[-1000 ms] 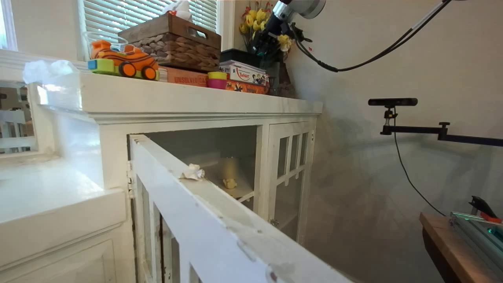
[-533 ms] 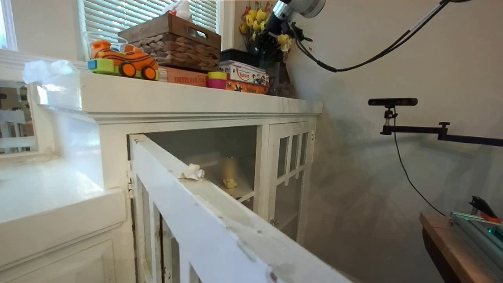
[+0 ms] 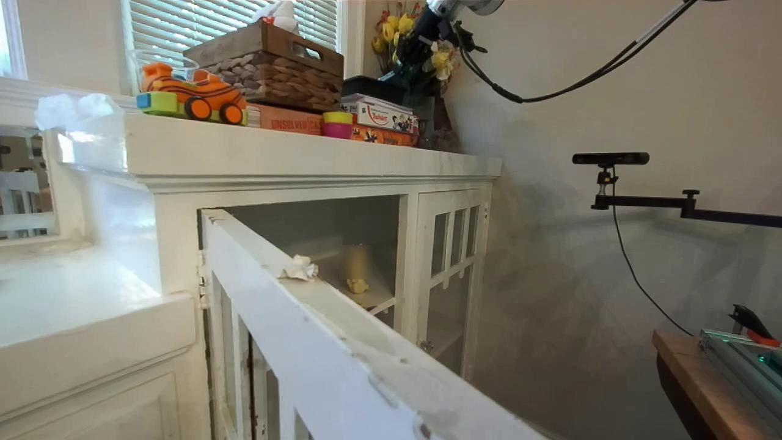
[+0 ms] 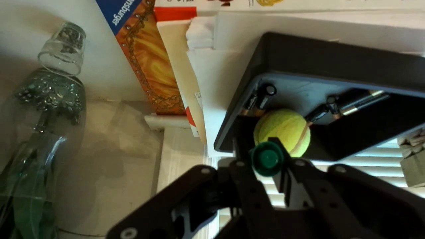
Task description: Remove the marker and green ball from the black tray and put them on the cabinet top
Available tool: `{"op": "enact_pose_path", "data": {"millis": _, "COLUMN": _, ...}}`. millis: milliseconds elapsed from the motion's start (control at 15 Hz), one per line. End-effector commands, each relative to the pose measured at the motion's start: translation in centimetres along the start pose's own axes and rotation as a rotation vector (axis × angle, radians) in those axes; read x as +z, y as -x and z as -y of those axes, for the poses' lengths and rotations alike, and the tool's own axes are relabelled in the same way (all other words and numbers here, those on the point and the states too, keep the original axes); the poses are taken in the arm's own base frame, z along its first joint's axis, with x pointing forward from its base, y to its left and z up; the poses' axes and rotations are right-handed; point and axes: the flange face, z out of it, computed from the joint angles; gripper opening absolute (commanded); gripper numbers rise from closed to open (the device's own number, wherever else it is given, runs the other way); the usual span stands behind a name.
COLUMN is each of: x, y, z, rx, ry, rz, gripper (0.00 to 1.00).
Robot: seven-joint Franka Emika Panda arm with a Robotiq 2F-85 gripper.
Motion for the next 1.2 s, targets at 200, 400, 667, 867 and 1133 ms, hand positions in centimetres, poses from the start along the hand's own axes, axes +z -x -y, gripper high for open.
{"op": "enact_pose_path", "data": {"millis": 200, "x": -7.4, "y": -0.3, "z": -0.8, "rx": -0.02, "ry": -0.033, "rz": 0.051, "gripper": 0.05}}
{"op": "enact_pose_path", "data": {"millis": 400, "x": -9.3, "y": 1.1, "z": -2.8, "rx": -0.019, "ry": -0.012, "rz": 0.11, "gripper": 0.05}}
{"op": "enact_pose_path", "data": {"millis": 667, "x": -9.5, "y": 4.2, "z": -6.6, "rx": -0.004, "ry": 0.04, "rz": 0.165, "gripper": 0.05}}
{"op": "enact_pose_path", "data": {"millis": 867, "x": -7.6, "y": 7.4, "z": -9.1, "rx": 0.028, "ry": 0.067, "rz": 0.215, "gripper": 0.05}}
{"op": "enact_pose_path", "data": {"millis": 1133, "x": -4.8, "y": 11.1, "z": -11.2, "rx": 0.093, "ry": 0.107, "rz": 0.208, "gripper": 0.05}}
